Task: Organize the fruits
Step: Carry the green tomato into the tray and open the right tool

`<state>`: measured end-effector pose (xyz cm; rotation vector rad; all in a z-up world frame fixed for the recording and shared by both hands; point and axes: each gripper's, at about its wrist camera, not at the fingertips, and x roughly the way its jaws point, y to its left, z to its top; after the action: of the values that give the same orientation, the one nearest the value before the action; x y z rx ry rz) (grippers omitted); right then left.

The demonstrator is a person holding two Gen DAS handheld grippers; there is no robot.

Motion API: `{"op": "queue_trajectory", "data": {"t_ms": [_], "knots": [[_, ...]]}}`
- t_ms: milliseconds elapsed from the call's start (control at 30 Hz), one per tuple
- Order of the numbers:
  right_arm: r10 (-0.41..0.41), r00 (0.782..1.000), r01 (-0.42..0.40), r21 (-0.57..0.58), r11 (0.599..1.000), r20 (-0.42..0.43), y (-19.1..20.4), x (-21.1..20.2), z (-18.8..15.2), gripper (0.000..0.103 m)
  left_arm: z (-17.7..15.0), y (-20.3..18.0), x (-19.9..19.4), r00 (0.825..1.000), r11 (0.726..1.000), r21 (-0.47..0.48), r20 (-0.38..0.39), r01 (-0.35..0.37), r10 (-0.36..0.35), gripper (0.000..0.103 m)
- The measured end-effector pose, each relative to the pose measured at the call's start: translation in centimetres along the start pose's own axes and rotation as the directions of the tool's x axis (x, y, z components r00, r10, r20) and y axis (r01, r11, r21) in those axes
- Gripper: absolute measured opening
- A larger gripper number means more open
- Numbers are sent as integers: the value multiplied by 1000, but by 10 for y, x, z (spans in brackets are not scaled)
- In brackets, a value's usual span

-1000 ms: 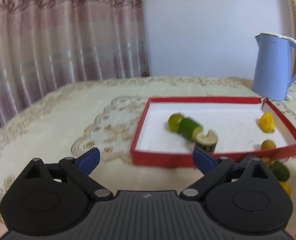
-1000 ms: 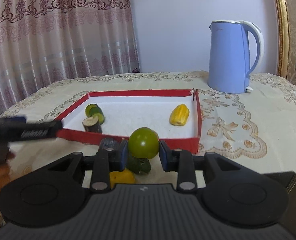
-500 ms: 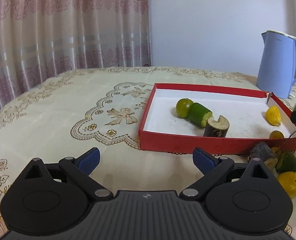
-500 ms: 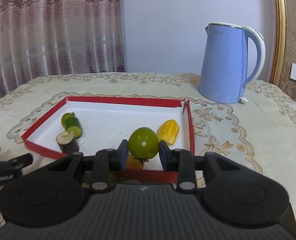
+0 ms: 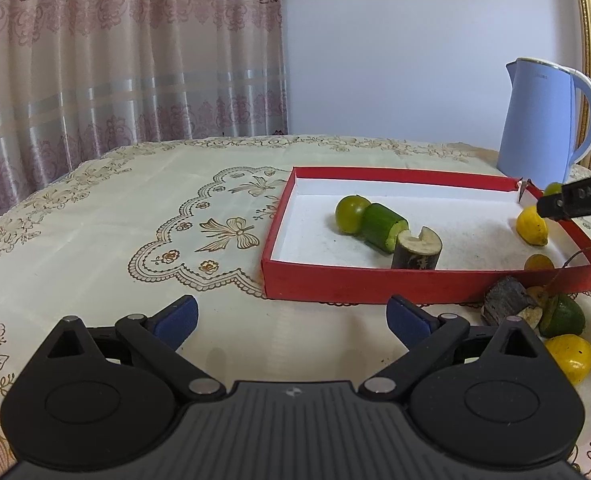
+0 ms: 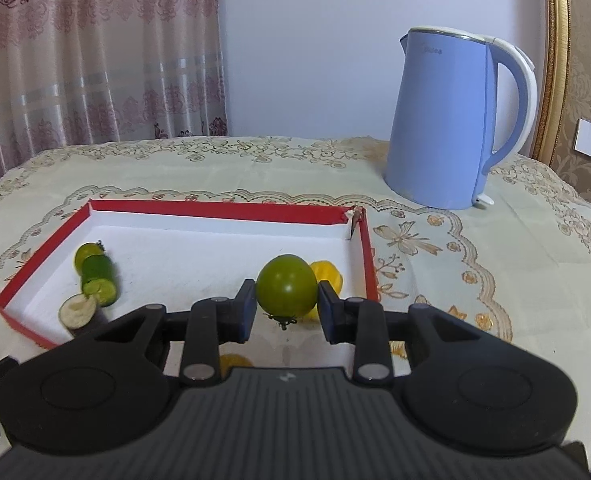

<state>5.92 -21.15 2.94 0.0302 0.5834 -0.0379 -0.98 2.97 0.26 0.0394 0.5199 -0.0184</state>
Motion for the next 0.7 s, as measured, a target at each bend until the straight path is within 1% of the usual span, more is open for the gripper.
{"op": "queue_trajectory", "data": {"t_ms": [333,433,533,567,600,700], "knots": [[-20,999,19,-23,1000,-48,7,30,11,30,-1,-1,-1,1000,1000,10,16,4,-4,101],[-19,998,18,-18,1000,-66,6,37,10,30,-1,-2,-1,1000,1000,17,12,0,0,101],[-24,998,23,-24,999,-66,7,39,9,32,-1,-4,0,1000,1000,24,6,-4,4,101],[-22,997,20,-24,999,-68,7,39,10,37,-1,-4,0,1000,1000,24,6,-5,5,101],[-18,997,17,-24,1000,-70,8,39,10,47,0,-4,0,1000,1000,25,6,-5,5,101],[-37,998,35,-40,999,-50,11,36,10,59,0,-3,0,1000,1000,22,5,-4,4,101]]}}
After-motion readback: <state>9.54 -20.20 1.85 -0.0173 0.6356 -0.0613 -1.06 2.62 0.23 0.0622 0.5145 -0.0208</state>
